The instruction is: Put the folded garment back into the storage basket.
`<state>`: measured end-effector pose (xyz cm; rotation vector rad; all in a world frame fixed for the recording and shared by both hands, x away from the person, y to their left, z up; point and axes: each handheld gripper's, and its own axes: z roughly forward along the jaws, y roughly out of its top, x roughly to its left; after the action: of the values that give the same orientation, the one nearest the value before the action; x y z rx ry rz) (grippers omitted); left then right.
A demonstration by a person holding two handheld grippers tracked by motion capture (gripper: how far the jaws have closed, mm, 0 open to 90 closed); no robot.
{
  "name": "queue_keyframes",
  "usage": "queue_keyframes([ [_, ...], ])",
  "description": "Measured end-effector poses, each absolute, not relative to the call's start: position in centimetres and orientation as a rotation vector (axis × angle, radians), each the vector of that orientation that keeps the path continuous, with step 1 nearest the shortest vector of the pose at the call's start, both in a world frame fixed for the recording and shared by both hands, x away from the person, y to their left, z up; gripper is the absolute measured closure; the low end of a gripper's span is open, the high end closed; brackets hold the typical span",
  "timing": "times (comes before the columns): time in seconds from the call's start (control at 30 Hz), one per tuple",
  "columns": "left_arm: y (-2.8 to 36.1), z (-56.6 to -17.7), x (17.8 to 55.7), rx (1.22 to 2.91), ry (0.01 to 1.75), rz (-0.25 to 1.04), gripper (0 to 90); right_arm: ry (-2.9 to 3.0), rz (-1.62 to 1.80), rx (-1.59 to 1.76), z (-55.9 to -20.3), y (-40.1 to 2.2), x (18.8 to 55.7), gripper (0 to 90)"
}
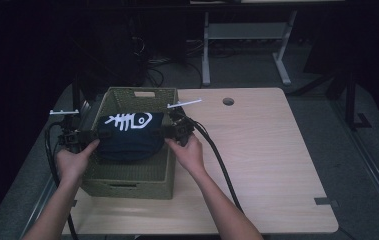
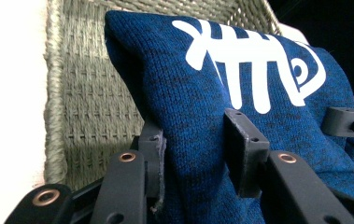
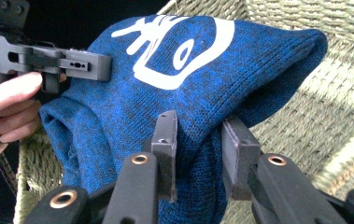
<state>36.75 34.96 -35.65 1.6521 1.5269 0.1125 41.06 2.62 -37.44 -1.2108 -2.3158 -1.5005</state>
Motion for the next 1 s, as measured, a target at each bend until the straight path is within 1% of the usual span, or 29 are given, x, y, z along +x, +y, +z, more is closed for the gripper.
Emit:
queue_keyframes([
  [0.3,34.9,-36.5,37.0,1.67,1.553,0.072,61.6,-2.331,-1.46,-1.215,-38.8,2.5,41.1,68.7],
  [0.53,35.1,-36.6,37.1,1.673,1.563,0.063,60.3,-2.331,-1.468,-1.214,-38.7,2.5,41.1,68.2],
  [0.67,35.0,-36.6,37.2,1.684,1.575,0.065,64.1,-2.334,-1.477,-1.224,-38.5,2.6,40.8,67.8],
  [0.87,35.0,-36.5,37.3,1.689,1.576,0.072,64.0,-2.348,-1.476,-1.23,-38.5,2.7,40.7,67.4],
  [0.93,35.0,-36.4,37.3,1.693,1.576,0.087,63.5,-2.351,-1.475,-1.234,-38.5,2.6,40.7,65.4],
  [0.97,34.8,-36.4,37.3,1.706,1.582,0.117,61.9,-2.357,-1.477,-1.242,-38.5,2.6,40.7,61.6],
  [1.0,34.6,-36.3,37.2,1.716,1.583,0.153,57.0,-2.367,-1.482,-1.259,-38.3,2.5,40.6,56.5],
])
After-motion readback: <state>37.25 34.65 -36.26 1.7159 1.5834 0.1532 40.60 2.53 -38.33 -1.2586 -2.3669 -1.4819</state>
